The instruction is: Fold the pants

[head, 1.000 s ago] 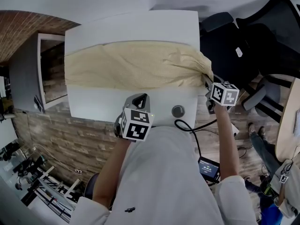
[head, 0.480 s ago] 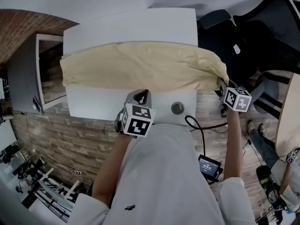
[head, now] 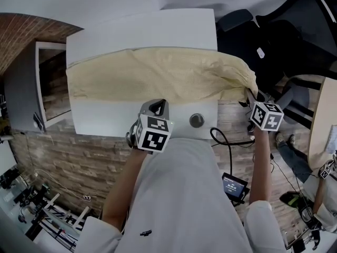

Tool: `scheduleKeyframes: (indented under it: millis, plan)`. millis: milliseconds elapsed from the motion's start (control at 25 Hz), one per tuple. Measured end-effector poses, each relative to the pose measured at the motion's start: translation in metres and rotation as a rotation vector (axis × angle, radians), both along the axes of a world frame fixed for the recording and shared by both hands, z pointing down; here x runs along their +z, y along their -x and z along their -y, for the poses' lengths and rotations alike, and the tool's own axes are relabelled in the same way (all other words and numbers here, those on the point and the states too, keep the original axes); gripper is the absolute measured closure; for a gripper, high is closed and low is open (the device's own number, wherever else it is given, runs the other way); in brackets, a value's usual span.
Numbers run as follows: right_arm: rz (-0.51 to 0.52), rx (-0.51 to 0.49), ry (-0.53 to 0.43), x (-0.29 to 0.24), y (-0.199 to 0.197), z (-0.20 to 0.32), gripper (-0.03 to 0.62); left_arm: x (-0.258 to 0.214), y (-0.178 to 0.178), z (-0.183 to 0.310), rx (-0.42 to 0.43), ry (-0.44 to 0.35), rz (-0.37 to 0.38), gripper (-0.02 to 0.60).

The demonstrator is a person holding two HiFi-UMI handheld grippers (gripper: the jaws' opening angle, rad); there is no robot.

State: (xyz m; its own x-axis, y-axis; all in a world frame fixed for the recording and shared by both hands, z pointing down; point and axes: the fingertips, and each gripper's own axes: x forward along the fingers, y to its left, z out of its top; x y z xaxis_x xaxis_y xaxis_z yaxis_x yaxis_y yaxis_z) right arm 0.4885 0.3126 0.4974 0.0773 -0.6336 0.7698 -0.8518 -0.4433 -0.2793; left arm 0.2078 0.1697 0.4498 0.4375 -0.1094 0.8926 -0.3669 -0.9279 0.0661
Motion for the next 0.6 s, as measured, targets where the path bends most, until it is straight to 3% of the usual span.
scheduleKeyframes:
  millis: [280, 600]
  plan:
    - [-0.027, -0.014, -0.039, -0.036, 0.023, 0.021, 0.536, -0.004, 0.002, 0.007, 0.008, 0.014, -0.031, 0.577]
    - [-0.07, -0.084, -0.007, -0.064, 0.063, 0.052, 0.536, -0.01, 0.017, 0.021, 0.044, 0.023, -0.057, 0.577]
